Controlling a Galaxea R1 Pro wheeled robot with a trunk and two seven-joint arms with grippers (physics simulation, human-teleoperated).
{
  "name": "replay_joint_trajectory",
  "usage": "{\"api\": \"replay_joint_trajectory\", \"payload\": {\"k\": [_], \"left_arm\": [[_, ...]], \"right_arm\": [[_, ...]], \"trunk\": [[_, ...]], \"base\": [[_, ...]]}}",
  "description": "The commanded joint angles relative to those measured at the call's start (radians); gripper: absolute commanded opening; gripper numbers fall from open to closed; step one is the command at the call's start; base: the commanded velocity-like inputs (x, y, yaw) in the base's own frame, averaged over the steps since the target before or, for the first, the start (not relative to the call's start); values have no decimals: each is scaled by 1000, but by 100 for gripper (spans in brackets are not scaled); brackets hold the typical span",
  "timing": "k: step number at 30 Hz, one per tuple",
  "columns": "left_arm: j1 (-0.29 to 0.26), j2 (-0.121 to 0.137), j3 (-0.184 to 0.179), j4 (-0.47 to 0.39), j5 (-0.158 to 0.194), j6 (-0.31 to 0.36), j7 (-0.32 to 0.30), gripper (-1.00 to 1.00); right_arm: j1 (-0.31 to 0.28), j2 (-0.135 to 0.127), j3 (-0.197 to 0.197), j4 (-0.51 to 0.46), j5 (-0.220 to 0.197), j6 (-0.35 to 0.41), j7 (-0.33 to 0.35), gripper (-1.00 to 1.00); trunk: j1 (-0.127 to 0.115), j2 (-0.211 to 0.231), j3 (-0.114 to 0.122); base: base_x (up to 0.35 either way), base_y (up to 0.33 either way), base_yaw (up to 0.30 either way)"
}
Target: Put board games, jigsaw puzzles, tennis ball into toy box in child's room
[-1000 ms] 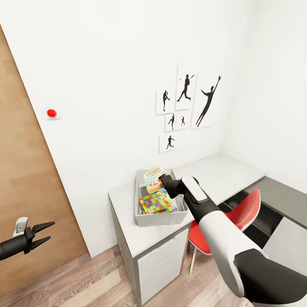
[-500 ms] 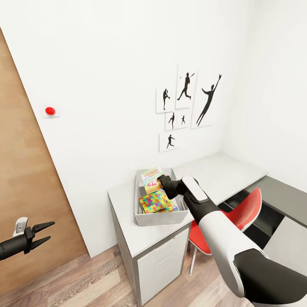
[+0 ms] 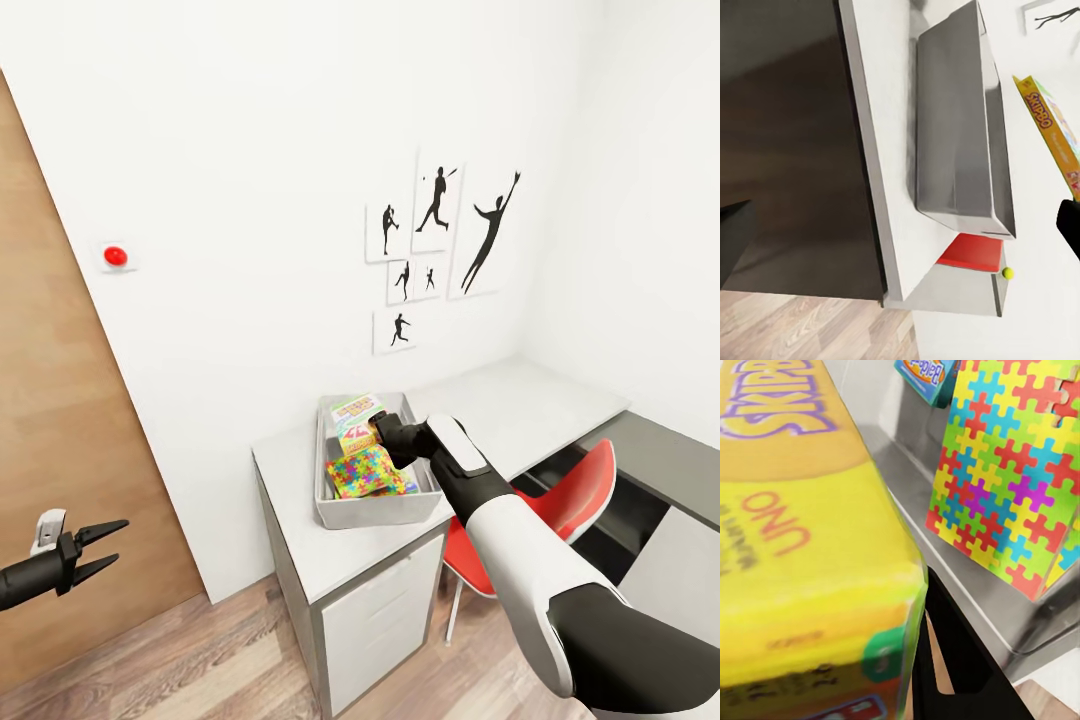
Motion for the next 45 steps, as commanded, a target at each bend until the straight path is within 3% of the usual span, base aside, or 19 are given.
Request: {"api": "replay_joint_trajectory", "payload": {"k": [1,18,22,26,30,41,44,45], "left_arm": [[-1,0,-8,0,8,9,-3,100],[-1,0,-7,0,8,9,-4,100],[-1,0,-7,1,8,9,-3,100],[-1,0,-8,0,8,9,-4,100],[-1,0,-8,0,8,9,-4,100],[-1,0,-8,0,8,9,-4,100],[-1,0,-8,0,8,9,-4,100],[-1,0,-8,0,8,9,-4,100]], "right_arm": [[-1,0,0,-1,-2,2,-6,-100],[-1,0,0,12,-2,2,-9,-100],[-1,0,-1,14,-3,1,-36,-100],[-1,0,-1,14,-33,1,-58,-100],[-2,0,0,13,-67,2,-63,-100],[-2,0,0,13,-74,2,-64,-100],[-2,0,0,13,-74,2,-64,-100],[-2,0,0,13,-74,2,-64,100]], "trunk": [[0,-1,-2],[65,-120,-55],[73,-134,-61],[73,-134,-61],[88,-162,-74],[131,-239,-108],[131,-239,-108],[131,-239,-108]], "base": [[0,0,0],[0,0,0],[0,0,0],[0,0,0],[0,0,0],[0,0,0],[0,0,0],[0,0,0]]}}
